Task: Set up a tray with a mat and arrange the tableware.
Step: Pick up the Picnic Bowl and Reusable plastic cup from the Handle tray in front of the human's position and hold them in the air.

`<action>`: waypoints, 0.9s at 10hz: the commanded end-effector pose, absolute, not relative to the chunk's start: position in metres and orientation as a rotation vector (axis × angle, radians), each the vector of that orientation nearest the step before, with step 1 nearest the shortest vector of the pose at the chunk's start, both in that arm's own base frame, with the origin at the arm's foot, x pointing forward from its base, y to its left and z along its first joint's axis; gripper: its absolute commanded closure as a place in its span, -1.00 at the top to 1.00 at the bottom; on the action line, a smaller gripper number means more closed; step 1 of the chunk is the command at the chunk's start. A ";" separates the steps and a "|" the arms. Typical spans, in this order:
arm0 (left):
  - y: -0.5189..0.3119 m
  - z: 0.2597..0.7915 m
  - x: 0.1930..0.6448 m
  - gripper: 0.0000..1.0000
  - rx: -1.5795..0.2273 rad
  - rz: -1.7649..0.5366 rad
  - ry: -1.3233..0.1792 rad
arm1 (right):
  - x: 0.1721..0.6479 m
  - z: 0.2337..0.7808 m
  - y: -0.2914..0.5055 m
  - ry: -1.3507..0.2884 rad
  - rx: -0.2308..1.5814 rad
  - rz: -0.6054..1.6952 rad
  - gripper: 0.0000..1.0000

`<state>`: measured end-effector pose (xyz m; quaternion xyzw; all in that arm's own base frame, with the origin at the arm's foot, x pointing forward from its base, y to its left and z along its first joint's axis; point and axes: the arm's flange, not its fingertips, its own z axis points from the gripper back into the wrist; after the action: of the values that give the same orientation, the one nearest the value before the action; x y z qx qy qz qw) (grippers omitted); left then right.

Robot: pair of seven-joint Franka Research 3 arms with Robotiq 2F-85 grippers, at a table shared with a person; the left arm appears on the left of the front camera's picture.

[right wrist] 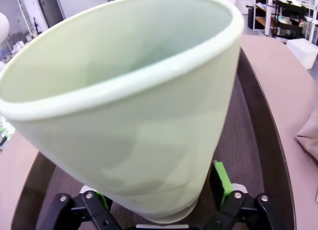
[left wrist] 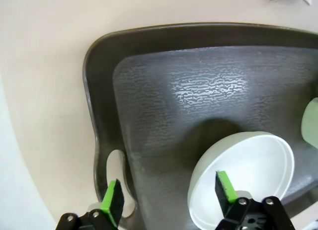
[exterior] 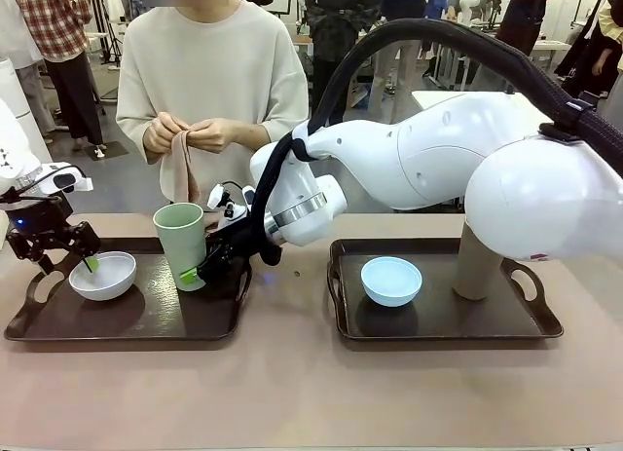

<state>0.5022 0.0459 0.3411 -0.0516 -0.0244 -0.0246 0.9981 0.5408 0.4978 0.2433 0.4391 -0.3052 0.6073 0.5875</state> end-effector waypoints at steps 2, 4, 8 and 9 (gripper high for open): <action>0.048 0.343 0.504 -1.00 -0.073 -0.032 -0.051 | 0.545 0.244 0.501 -0.696 1.030 1.421 -1.00; 0.049 0.343 0.504 -1.00 -0.078 -0.022 -0.047 | 0.545 0.243 0.501 -0.697 1.029 1.419 -1.00; 0.049 0.347 0.500 -1.00 -0.092 -0.019 -0.054 | 0.544 0.242 0.501 -0.698 1.020 1.417 -0.61; 0.047 0.349 0.498 -1.00 -0.100 -0.021 -0.061 | 0.544 0.242 0.500 -0.704 1.018 1.411 -1.00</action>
<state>0.5022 0.0492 0.3441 -0.0491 -0.0267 -0.0174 0.9983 0.5414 0.4989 0.2435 0.4391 -0.3055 0.6092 0.5854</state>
